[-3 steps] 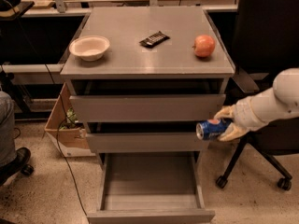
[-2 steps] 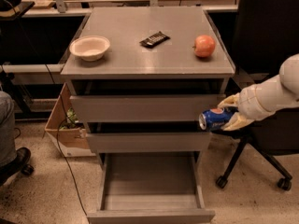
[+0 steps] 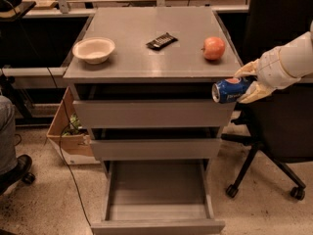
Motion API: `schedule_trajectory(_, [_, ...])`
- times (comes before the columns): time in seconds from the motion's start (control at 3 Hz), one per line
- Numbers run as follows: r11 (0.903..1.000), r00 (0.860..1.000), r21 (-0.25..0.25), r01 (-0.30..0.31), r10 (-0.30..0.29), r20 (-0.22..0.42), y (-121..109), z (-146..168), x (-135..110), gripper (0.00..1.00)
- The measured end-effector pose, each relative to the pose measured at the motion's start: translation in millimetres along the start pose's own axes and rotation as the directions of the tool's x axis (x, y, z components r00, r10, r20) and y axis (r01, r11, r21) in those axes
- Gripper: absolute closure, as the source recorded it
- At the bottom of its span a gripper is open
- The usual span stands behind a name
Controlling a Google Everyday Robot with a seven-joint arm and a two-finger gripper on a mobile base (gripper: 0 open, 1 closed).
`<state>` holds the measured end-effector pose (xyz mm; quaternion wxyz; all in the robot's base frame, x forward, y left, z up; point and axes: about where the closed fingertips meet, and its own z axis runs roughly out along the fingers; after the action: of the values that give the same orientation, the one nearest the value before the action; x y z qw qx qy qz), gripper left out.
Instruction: Pick pepsi can from bottom drawer and place on counter
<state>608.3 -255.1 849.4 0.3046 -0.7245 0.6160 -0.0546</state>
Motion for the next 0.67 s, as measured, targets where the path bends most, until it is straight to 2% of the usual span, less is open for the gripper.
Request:
schedule_trajectory(0.33, [1.0000,1.000,0.001,0.002,-0.002,0.002,-1,1,-2,1.00])
schedule_trajectory(0.67, [0.9982,0.999,0.049,0.036,-0.037,0.020,-28,-8,-27,1.00])
